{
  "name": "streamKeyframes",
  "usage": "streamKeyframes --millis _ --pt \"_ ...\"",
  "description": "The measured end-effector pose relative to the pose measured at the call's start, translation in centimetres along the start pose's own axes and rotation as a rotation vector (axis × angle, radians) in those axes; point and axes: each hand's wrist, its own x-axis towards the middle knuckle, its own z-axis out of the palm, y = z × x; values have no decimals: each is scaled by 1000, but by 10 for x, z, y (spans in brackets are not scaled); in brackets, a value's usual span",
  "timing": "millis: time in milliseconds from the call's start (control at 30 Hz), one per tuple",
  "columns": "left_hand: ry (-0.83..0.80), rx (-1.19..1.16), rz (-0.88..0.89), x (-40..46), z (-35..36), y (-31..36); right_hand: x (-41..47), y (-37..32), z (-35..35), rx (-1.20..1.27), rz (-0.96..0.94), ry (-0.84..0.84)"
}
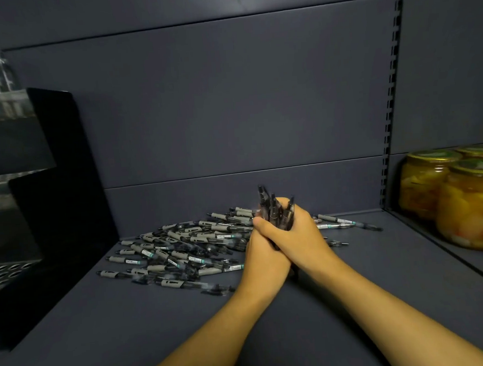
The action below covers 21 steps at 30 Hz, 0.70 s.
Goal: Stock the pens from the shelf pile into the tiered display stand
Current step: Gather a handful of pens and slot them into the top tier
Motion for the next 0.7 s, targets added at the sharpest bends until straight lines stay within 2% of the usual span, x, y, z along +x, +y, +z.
streamKeyframes --millis 200,467,600,700 --pt "-41 194 84 -5 -4 3 1 3 -2 29 22 40" --pt "-82 258 115 -6 -14 7 -3 1 -2 51 -6 12" --pt "-192 273 71 -7 -18 14 -3 1 -6 46 17 65" --pt "-205 228 5 -7 -22 32 -4 -8 -11 32 -5 69"
